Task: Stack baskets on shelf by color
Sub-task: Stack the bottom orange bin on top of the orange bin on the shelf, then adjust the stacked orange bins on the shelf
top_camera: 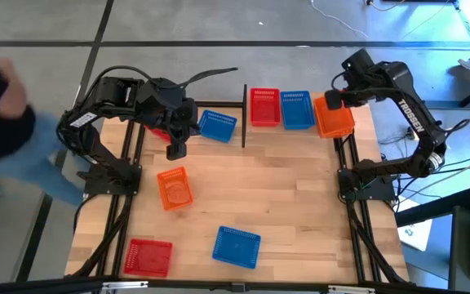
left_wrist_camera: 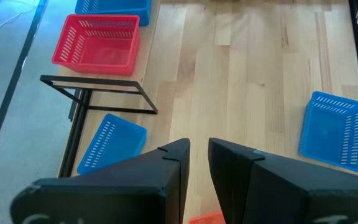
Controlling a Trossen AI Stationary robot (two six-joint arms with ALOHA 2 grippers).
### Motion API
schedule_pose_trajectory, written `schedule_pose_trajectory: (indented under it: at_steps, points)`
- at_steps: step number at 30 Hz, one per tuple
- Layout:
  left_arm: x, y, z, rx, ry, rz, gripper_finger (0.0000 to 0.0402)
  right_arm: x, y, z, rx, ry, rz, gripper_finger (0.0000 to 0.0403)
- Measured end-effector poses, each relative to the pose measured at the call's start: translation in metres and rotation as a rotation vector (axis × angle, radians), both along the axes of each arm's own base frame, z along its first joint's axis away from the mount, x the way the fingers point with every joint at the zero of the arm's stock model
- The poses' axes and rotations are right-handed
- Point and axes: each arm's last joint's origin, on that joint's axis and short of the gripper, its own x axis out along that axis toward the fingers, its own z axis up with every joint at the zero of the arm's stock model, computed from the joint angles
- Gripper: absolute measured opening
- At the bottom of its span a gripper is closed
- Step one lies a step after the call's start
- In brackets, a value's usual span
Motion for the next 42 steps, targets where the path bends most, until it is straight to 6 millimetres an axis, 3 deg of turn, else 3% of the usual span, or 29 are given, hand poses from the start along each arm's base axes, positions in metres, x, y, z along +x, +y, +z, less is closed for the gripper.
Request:
schedule_pose_trajectory:
  at_steps: [7, 17, 23, 26, 31, 35, 42]
  points:
    - [0.000, 0.000, 0.000, 0.000, 0.000, 0.000, 0.0051, -0.006, 0.007, 0.012, -0.044, 0.025, -0.052, 0.0000]
    - [0.000, 0.000, 0.000, -0.001, 0.000, 0.001, 0.0051, -0.003, 0.002, -0.017, 0.061, 0.074, -0.041, 0.0000]
    - [0.000, 0.000, 0.000, -0.001, 0.000, 0.001, 0.0051, -0.002, 0.002, -0.004, -0.001, 0.036, -0.014, 0.0000]
    - [0.000, 0.000, 0.000, -0.001, -0.001, 0.001, 0.0051, 0.001, 0.011, 0.006, 0.019, -0.065, 0.112, 0.0000]
    - [0.000, 0.000, 0.000, -0.016, -0.004, 0.015, 0.0051, 0.008, 0.045, 0.009, 0.098, -0.195, 0.329, 0.0000]
    - [0.000, 0.000, 0.000, -0.016, -0.005, 0.016, 0.0051, 0.014, 0.072, -0.004, 0.222, -0.274, 0.411, 0.0000]
    - [0.000, 0.000, 0.000, -0.015, -0.004, 0.015, 0.0051, 0.022, 0.098, -0.066, 0.384, -0.105, 0.456, 0.0000]
